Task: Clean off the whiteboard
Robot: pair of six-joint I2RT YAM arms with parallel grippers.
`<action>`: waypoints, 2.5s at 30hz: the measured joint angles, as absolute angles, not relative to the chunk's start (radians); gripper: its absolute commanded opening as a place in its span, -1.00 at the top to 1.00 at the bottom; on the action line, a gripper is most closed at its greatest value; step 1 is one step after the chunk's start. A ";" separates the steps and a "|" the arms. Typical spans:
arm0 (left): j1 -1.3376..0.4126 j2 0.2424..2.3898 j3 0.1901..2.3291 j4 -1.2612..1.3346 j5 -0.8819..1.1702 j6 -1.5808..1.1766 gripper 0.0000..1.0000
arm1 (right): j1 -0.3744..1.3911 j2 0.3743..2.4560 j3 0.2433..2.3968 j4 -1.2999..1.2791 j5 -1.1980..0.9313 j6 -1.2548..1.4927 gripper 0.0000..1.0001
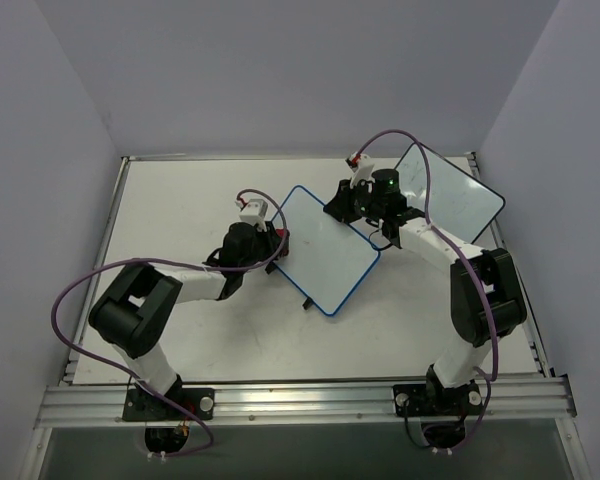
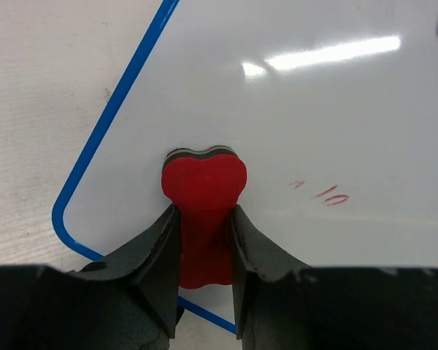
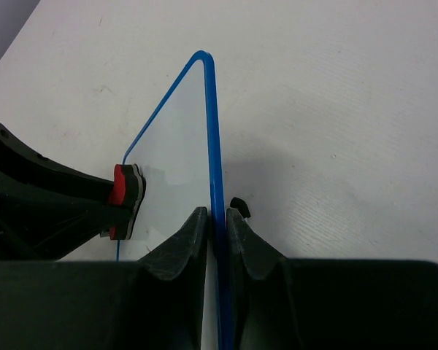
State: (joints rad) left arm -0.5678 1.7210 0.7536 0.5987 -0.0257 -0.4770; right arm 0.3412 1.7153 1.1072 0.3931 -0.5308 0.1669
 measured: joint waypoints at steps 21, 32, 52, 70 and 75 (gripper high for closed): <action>-0.742 1.706 0.748 0.656 -0.016 -0.364 0.95 | 0.341 1.715 1.108 0.393 -0.531 0.159 1.00; -0.694 1.703 0.767 0.603 0.007 -0.368 0.95 | 0.342 1.715 1.109 0.393 -0.530 0.156 1.00; -0.585 1.696 0.846 0.384 0.016 -0.328 0.95 | 0.343 1.715 1.110 0.392 -0.529 0.157 1.00; -0.747 1.702 0.994 0.214 0.072 -0.250 0.95 | 0.344 1.715 1.110 0.391 -0.530 0.158 1.00; -0.739 1.702 1.001 0.195 0.060 -0.266 0.95 | 0.346 1.715 1.110 0.392 -0.530 0.157 1.00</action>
State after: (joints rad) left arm -0.7391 1.7023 1.0012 0.1951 0.0605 -0.2665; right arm 0.3458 1.7153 1.1095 0.3923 -0.5301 0.1574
